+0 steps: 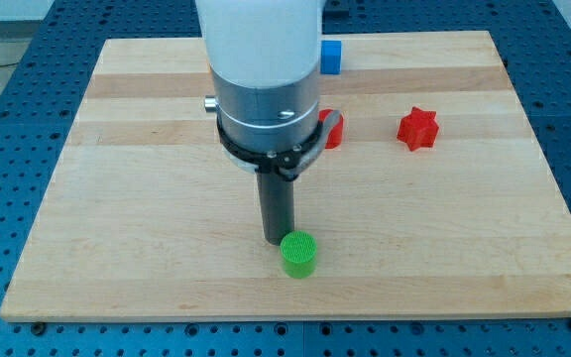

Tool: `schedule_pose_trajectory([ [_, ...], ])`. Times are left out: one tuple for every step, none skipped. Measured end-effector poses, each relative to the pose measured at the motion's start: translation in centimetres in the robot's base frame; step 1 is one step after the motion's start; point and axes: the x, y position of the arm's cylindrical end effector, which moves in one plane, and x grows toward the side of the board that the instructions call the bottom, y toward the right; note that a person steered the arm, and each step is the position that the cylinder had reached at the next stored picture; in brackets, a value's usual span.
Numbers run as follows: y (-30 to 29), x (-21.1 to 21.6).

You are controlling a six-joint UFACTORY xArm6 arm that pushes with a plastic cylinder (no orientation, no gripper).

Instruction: Push the green star to the top of the green circle

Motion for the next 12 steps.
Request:
schedule_pose_trajectory([
  [0.0,-0.3],
  [-5.1,-3.8],
  [-9.8,-10.5],
  [-8.8,-18.4],
  [-3.4,-22.2],
  [0.3,-21.9],
  [2.4,-19.0],
  [2.0,-16.3],
  [-0.9,-15.9],
  [-5.0,-15.6],
  [-5.0,-12.8],
  [-1.6,-10.8],
])
